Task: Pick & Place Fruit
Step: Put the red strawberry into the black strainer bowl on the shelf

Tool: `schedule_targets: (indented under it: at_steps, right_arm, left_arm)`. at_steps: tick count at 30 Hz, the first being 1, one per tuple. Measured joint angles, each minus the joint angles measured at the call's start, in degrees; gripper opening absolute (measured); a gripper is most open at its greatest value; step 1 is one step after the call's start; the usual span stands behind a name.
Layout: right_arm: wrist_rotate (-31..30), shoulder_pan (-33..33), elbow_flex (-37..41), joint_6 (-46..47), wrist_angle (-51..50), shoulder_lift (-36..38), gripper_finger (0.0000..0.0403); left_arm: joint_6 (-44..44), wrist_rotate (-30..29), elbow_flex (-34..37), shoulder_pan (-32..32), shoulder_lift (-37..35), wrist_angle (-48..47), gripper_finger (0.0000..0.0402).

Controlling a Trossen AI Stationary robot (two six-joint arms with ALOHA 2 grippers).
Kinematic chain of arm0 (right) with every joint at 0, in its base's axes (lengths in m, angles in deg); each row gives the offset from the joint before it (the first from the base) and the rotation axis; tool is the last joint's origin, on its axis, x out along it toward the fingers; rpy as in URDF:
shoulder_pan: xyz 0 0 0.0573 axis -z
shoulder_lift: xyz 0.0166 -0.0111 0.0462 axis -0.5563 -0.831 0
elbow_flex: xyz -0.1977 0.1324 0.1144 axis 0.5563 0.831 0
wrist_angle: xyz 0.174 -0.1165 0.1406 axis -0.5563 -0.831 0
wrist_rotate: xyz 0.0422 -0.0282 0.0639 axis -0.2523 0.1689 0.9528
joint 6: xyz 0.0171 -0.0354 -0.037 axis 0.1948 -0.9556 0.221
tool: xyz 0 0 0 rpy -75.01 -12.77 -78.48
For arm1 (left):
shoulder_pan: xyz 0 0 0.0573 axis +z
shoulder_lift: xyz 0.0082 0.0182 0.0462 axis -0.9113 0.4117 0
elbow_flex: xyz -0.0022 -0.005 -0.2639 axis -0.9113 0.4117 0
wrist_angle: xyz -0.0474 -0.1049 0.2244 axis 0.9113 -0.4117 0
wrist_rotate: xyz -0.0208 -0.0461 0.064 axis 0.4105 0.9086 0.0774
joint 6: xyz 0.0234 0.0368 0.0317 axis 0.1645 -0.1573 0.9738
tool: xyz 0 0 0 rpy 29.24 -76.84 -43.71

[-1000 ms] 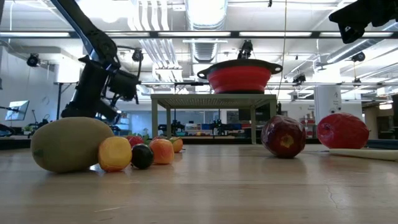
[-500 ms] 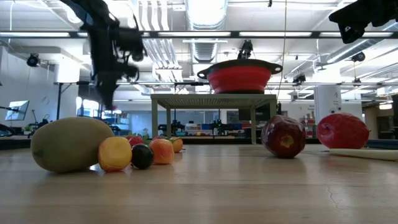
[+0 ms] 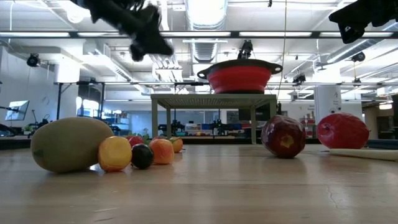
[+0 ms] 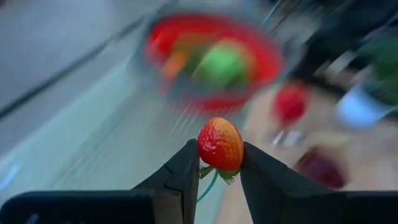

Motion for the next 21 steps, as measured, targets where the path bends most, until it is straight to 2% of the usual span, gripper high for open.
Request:
schedule_targets:
  at_steps: [5,10,13,18,21]
  right_arm:
    - [0.0,0.0,0.0,0.0,0.0,0.0,0.0008]
    - [0.0,0.0,0.0,0.0,0.0,0.0,0.0008]
    - [0.0,0.0,0.0,0.0,0.0,0.0,0.0008]
    - [0.0,0.0,0.0,0.0,0.0,0.0,0.0008]
    - [0.0,0.0,0.0,0.0,0.0,0.0,0.0008]
  left_arm:
    - [0.0,2.4,0.8,-4.5,3.2,18.4,0.0108]
    - [0.1,2.3,0.2,-7.5,7.3,28.8,0.0108]
    - [0.1,1.6,-1.0,-8.0,10.4,30.4,0.0108]
    - [0.2,-4.3,-3.1,-7.8,15.5,30.1,0.0108]
    - [0.5,-5.6,-5.0,-7.7,18.2,30.2,0.0108]
